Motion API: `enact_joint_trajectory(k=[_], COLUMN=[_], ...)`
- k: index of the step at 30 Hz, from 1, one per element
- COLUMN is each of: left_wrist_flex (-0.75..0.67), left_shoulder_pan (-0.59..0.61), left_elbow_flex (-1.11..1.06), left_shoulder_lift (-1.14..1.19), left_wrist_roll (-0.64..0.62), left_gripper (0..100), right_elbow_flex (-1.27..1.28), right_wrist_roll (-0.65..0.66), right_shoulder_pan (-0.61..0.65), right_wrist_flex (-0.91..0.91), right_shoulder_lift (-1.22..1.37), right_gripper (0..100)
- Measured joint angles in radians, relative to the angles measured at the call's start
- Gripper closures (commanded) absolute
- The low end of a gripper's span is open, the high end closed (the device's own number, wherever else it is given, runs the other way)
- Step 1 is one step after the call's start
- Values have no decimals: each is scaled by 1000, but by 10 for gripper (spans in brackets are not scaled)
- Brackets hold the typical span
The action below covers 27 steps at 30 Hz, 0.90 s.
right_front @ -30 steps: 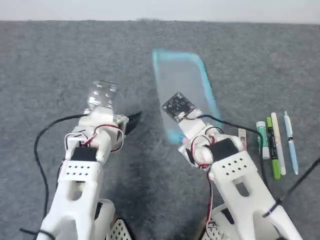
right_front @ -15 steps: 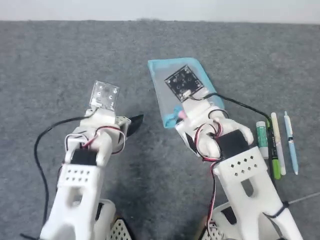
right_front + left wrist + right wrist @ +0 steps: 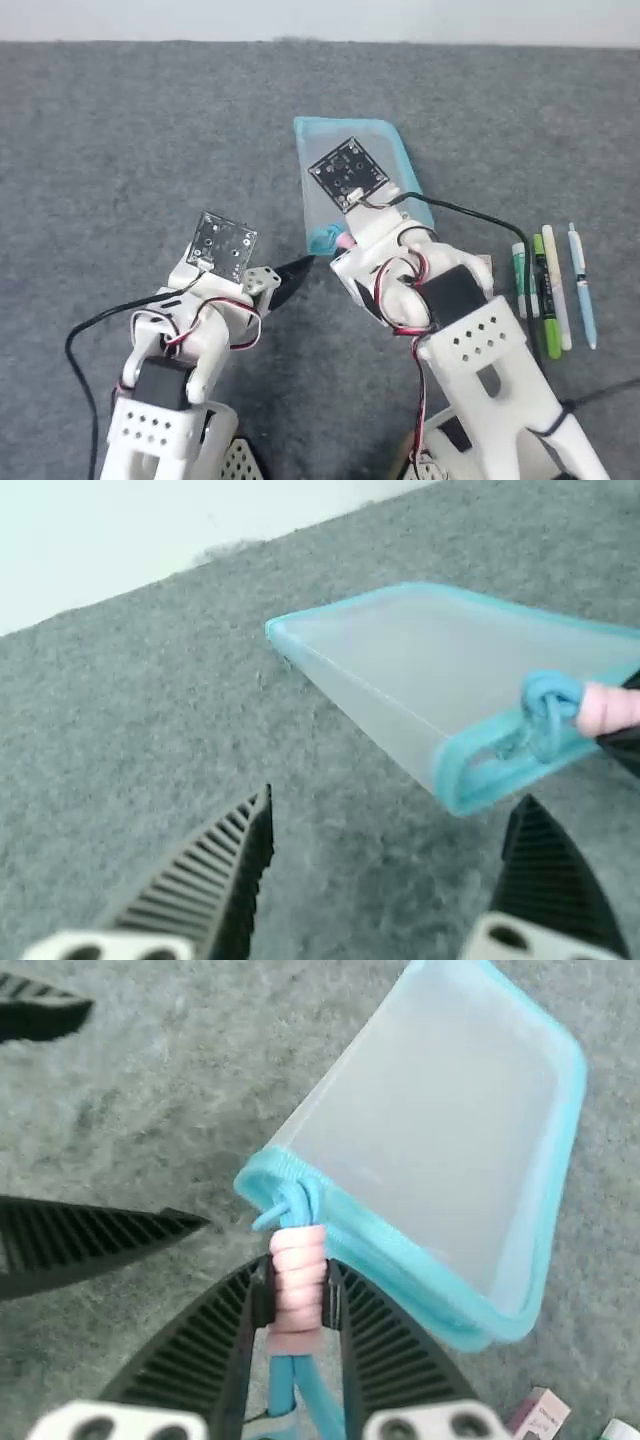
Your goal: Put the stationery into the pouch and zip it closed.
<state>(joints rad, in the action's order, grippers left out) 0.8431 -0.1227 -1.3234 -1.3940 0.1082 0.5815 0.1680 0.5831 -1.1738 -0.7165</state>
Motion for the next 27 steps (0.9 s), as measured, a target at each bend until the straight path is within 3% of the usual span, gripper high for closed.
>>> enact_joint_trajectory(k=[13,27], left_wrist_flex=[-247,-345], left_shoulder_pan=[46,60], left_elbow_flex=[12,21], left_shoulder_lift=[388,456], left_wrist_roll=[-3,-23], left_gripper=[657,657], right_elbow_flex=[-15,-14], right_wrist_roll=[-3,12], right_shoulder_pan=[3,181], right_wrist_flex=[-49,-49], right_shoulder_lift=[-3,-2], right_gripper=[993,993])
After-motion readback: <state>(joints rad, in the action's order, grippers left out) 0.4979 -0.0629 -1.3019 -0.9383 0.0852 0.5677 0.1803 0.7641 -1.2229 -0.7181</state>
